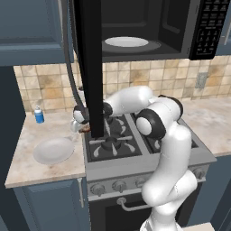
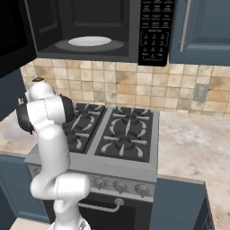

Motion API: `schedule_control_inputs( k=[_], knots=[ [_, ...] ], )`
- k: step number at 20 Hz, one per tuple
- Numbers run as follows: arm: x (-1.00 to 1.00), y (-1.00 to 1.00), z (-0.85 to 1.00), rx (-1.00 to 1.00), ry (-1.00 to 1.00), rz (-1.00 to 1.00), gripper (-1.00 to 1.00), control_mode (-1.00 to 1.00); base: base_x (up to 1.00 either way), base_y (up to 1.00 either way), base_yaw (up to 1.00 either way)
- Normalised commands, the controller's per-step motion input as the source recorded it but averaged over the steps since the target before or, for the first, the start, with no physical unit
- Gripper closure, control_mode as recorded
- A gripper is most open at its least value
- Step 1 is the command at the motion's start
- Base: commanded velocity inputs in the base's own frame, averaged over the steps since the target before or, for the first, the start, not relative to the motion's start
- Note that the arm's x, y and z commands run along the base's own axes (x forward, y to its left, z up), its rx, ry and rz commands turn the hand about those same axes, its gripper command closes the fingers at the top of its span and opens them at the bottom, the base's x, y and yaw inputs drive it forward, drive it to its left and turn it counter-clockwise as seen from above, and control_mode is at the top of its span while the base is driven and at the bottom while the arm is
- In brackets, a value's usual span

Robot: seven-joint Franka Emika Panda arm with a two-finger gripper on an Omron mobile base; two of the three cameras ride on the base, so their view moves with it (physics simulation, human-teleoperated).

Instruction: Pick the mushroom from the counter and place it in the microwave. Then turn on the microwave.

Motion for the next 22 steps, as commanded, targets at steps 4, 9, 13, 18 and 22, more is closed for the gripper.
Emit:
schedule_control_inputs(
  k=[4, 9, 13, 18, 22],
  knots=[
    [0.0, -0.23, 0.21, 0.0, 0.0, -0.03, 1.0, -1.0, 0.0, 0.0, 0.0],
    [0.0, -0.24, 0.21, 0.0, 0.0, -0.03, 1.0, -1.0, 0.0, 0.0, 0.0],
    [0.0, -0.23, 0.19, 0.0, 0.0, -0.03, 1.0, -1.0, 0.0, 0.0, 0.0],
    [0.0, -0.16, 0.15, 0.0, 0.0, -0.03, 1.0, -1.0, 0.0, 0.0, 0.0],
    [-0.06, -0.09, 0.15, 0.0, -0.02, -0.03, 1.0, -1.0, 0.0, 0.0, 0.0]
  ],
)
